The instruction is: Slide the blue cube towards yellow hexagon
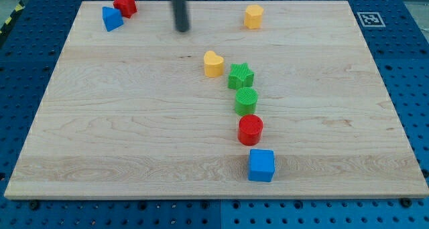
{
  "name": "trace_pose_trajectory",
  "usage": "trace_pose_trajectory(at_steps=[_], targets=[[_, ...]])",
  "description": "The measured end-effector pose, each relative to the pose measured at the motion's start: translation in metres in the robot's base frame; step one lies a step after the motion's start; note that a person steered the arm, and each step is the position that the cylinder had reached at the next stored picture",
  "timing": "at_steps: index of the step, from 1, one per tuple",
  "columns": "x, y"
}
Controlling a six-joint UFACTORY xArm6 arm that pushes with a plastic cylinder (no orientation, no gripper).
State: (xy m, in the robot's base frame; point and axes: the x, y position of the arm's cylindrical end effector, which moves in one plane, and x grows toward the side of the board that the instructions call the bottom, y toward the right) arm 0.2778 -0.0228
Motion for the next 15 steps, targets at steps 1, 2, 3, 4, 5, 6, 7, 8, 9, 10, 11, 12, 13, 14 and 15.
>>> trace_pose_trajectory(at_steps=[1,2,3,4,5,6,7,8,9,10,11,12,13,14,15], targets=[[0.041,0.107],[0.098,0.195],[0.166,0.239],[0.236,0.228],[0.286,0.189],[0.304,0.157],[0.329,0.154],[0.334,0.135],[0.334,0.105],[0.333,0.076],[0.330,0.071],[0.330,0.071],[0.319,0.071],[0.304,0.071],[0.298,0.054]])
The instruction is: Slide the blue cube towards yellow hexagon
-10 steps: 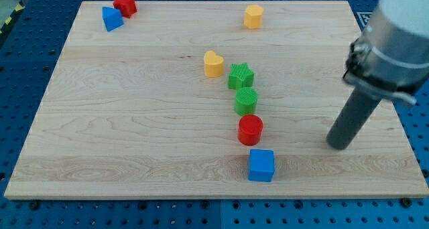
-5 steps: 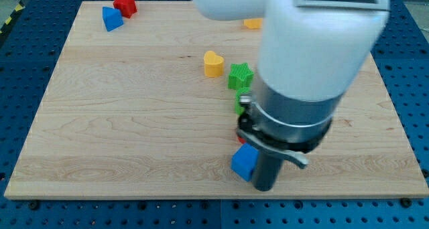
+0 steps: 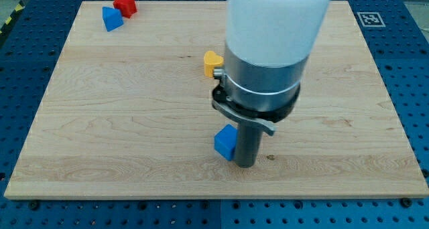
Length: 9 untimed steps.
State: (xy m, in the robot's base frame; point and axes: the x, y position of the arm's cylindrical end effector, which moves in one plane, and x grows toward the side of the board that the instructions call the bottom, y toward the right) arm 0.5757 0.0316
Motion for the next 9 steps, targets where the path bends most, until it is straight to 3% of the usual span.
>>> trace_pose_trajectory(at_steps=[4,6,9], targets=[[-0.122,-0.117],[-0.180,-0.138],[-0.147,-0.111]])
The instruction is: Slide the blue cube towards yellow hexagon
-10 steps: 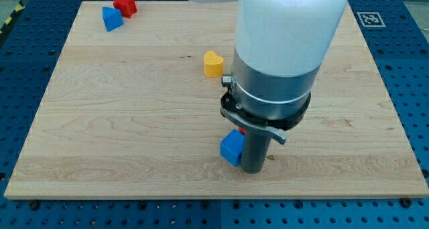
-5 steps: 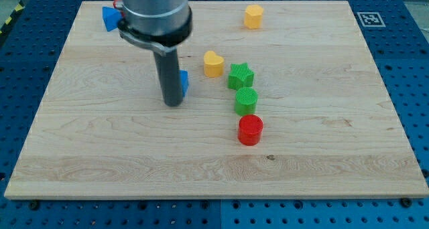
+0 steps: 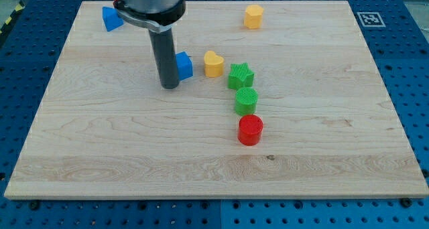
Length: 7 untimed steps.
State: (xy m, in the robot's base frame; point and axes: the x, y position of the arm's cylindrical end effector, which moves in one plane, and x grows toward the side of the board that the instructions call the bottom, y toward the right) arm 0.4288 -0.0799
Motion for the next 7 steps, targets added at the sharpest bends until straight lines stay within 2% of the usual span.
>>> trace_pose_trajectory(at_steps=[4,5,6,7], targets=[[-0.099,0.018],[-0.087,0.021],[-0.061,0.051],[-0.064,0.095]])
